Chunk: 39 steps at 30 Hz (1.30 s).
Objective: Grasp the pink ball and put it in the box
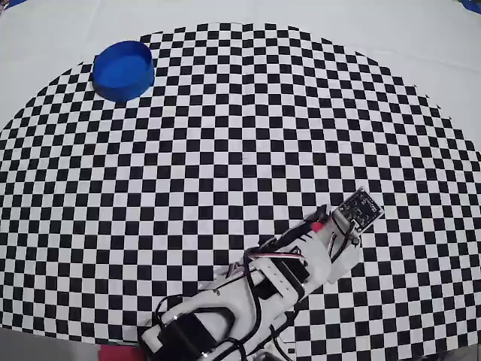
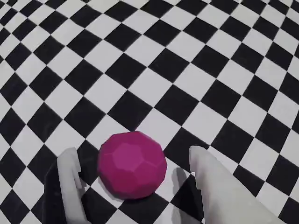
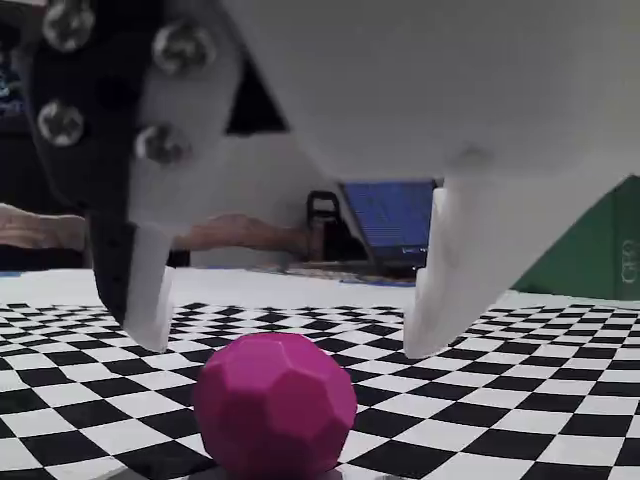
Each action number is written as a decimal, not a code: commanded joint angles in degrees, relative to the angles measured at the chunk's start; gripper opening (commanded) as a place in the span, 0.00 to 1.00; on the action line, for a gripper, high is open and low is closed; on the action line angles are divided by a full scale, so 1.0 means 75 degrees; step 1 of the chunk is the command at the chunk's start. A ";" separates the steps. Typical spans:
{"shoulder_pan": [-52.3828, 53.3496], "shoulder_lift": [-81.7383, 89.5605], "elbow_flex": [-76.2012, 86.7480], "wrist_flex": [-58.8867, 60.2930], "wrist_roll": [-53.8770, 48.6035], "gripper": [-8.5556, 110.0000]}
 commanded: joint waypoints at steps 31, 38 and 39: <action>0.0117 -0.0961 -0.0375 -0.0457 -0.0012 0.31; 0.0105 -0.1043 -0.0410 -0.0457 -0.0023 0.31; 0.0094 -0.1078 -0.0434 -0.0457 -0.0023 0.31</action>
